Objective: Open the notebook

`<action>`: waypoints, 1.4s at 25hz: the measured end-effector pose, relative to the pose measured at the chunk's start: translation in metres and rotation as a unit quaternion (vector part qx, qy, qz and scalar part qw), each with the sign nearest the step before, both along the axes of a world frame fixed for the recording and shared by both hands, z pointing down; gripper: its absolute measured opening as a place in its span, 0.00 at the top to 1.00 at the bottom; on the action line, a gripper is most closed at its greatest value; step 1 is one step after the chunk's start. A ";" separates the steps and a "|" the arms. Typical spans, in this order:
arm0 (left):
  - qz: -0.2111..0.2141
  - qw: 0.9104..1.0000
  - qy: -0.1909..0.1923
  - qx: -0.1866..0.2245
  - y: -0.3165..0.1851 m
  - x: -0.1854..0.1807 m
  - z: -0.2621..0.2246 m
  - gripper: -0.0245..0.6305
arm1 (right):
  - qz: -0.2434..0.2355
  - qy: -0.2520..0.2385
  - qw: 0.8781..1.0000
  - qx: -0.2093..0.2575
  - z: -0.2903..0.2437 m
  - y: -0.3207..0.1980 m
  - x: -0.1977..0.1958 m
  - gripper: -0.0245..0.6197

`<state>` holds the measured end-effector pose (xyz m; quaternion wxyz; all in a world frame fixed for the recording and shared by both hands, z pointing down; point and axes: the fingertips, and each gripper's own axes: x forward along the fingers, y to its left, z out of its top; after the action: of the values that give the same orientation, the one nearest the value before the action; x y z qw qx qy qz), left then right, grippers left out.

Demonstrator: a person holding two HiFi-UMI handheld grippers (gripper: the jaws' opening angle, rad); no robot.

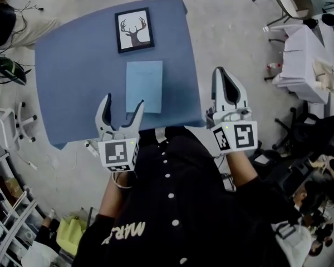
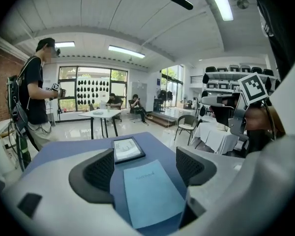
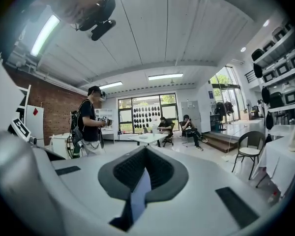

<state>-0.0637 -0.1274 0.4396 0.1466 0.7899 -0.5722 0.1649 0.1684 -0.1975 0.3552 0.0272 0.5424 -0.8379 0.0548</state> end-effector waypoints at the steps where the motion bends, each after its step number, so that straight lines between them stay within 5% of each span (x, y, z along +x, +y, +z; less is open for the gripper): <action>1: 0.004 1.000 0.002 -0.012 -0.001 0.009 0.012 0.38 | -0.001 0.000 1.000 -0.008 0.008 0.000 0.004 0.95; 9: 0.026 0.992 -0.026 -0.123 -0.019 0.090 0.126 0.38 | -0.020 -0.013 0.998 -0.056 0.070 -0.008 0.045 0.95; 16: -0.007 0.976 -0.077 -0.203 -0.005 0.106 0.192 0.39 | -0.030 -0.023 0.994 -0.106 0.120 0.000 0.059 0.95; 24: -0.045 0.963 -0.129 -0.232 0.005 0.100 0.226 0.62 | -0.041 -0.027 0.991 -0.127 0.150 -0.002 0.067 0.95; 28: -0.044 0.956 -0.167 -0.237 0.009 0.101 0.234 0.62 | -0.045 -0.027 0.990 -0.131 0.157 0.001 0.069 0.95; 35: -0.063 0.960 -0.152 -0.226 0.008 0.101 0.235 0.69 | -0.051 -0.029 0.989 -0.132 0.160 0.002 0.070 0.95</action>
<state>0.0375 -0.1190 0.6749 0.2433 0.6639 -0.5842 0.3984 0.2380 -0.1957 0.5152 0.0774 0.4885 -0.8504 0.1794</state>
